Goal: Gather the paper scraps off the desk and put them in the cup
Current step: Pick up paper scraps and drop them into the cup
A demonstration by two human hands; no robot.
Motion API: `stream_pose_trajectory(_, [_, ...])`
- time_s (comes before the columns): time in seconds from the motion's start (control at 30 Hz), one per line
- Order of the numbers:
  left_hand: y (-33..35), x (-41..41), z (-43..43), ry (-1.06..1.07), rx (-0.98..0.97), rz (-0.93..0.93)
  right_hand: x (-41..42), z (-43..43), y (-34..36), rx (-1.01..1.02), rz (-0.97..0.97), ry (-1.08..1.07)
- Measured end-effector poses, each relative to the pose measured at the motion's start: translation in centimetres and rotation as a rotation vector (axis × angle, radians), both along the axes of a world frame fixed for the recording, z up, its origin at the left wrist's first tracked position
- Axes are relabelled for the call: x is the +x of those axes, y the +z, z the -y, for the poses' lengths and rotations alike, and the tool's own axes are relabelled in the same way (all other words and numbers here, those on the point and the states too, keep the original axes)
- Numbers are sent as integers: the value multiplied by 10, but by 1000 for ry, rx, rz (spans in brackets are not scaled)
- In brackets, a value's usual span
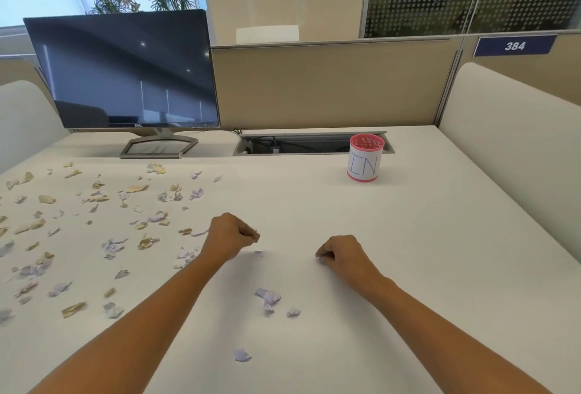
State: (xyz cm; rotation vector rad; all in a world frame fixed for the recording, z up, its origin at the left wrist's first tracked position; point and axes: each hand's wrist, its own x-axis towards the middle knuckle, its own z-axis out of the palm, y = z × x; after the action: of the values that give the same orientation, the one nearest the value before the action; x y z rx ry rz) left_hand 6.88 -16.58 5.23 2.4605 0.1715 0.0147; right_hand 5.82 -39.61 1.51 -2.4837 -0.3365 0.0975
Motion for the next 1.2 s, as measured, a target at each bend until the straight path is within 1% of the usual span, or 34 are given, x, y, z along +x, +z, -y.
stream_pose_trajectory(0.13, [20,31,29,-41,-127,8,28,12,13,31,-7,-70])
stream_pose_trajectory(0.33, [52,91,95,-125,-195,-26,74,34,38,67,34,-175])
stream_pose_trajectory(0.43, [67,123,125,-161,-265,-7,96,47,53,83,67,-238])
stream_pose_trajectory(0.57, [81,160,163,-141,-338,6,128,65,72,80,140,-342])
stream_pose_trajectory(0.73, [92,198,202,-99,-505,-18,170,85,91,131,222,-482])
stream_pose_trajectory(0.87, [90,224,223,-7,-506,-22,195,95,95,180,259,-545])
stream_pose_trajectory(0.97, [85,240,230,13,-478,-51,210,99,93,225,264,-573])
stream_pose_trajectory(1.13, [80,251,235,19,-456,-57,226,95,90,237,196,-518])
stream_pose_trajectory(1.2, [78,251,235,22,-454,-48,228,94,88,233,197,-501])
